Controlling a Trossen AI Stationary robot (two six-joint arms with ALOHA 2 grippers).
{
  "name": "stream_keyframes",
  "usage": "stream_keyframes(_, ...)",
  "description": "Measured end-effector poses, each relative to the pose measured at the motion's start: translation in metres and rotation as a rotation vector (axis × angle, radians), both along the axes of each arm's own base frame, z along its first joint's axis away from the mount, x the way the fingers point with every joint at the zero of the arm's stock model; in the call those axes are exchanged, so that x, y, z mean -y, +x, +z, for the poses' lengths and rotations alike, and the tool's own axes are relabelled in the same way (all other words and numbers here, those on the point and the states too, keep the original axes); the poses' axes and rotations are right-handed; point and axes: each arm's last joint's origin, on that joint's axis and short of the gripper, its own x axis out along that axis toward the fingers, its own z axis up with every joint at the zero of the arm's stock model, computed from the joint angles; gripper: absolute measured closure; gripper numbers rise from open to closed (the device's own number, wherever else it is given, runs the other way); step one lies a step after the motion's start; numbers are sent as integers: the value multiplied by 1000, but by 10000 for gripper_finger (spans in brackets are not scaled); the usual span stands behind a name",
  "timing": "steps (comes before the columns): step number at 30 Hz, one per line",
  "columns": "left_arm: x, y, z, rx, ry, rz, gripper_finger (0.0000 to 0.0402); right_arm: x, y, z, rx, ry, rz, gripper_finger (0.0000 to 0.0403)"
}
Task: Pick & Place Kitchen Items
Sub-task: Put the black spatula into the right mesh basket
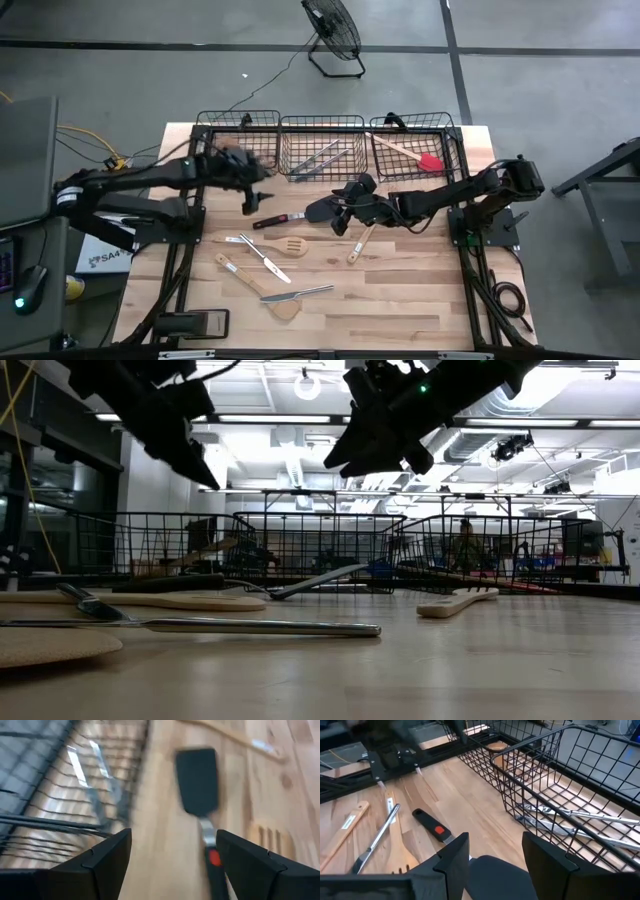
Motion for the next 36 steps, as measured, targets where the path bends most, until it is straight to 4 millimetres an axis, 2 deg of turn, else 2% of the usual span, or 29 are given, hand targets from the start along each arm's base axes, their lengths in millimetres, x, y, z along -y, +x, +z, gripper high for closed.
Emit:
stream_keyframes(11,31,27,-42,-216,49,-63,115,-9,-1,-1,-9,-3,31,227)
stream_keyframes(20,46,41,-70,-332,-45,-36,115,-13,-2,-1,-7,-3,36,227)
stream_keyframes(32,50,43,-98,-512,-53,18,117,-13,-2,-1,-9,-3,36,227)
stream_keyframes(36,50,44,-101,-528,-53,19,139,-13,-2,-1,-9,0,34,227)
